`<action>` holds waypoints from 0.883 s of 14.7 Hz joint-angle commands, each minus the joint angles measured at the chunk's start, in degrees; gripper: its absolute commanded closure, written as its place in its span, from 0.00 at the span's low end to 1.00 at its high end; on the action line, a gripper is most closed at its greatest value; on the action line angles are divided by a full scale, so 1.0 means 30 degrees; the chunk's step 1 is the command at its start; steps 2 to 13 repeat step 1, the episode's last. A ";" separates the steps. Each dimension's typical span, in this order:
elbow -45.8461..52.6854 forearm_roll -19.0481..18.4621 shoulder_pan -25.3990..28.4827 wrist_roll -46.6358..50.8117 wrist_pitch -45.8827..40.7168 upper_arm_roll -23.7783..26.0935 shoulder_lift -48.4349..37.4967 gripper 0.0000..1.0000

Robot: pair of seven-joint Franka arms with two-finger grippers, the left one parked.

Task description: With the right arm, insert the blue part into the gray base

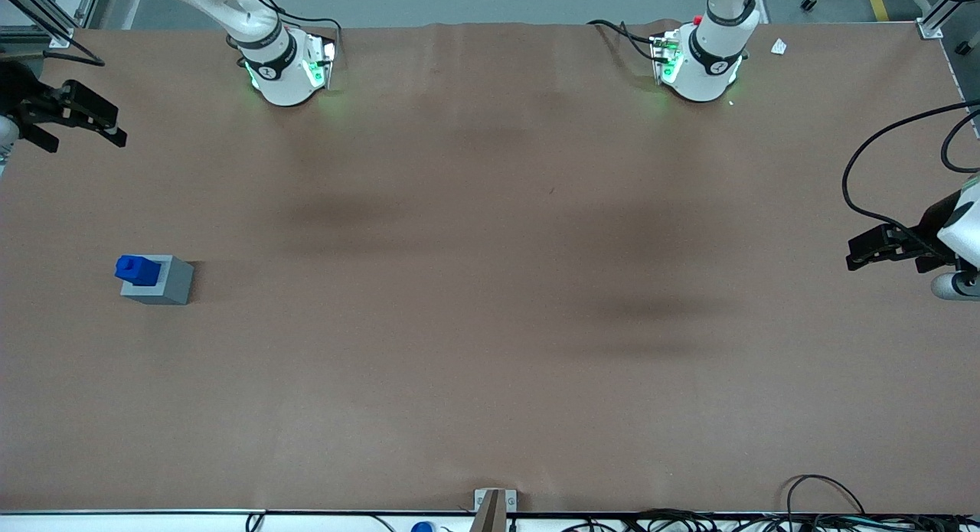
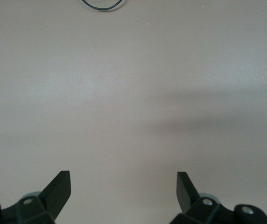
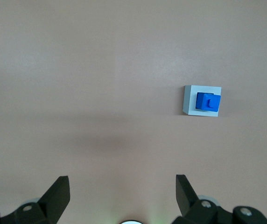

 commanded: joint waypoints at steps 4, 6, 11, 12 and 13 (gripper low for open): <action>0.0058 -0.0076 -0.0165 -0.0143 -0.0239 0.0112 -0.0351 0.00; 0.0058 -0.0076 -0.0165 -0.0143 -0.0239 0.0112 -0.0351 0.00; 0.0058 -0.0076 -0.0165 -0.0143 -0.0239 0.0112 -0.0351 0.00; 0.0058 -0.0076 -0.0165 -0.0143 -0.0239 0.0112 -0.0351 0.00; 0.0058 -0.0076 -0.0165 -0.0143 -0.0239 0.0112 -0.0351 0.00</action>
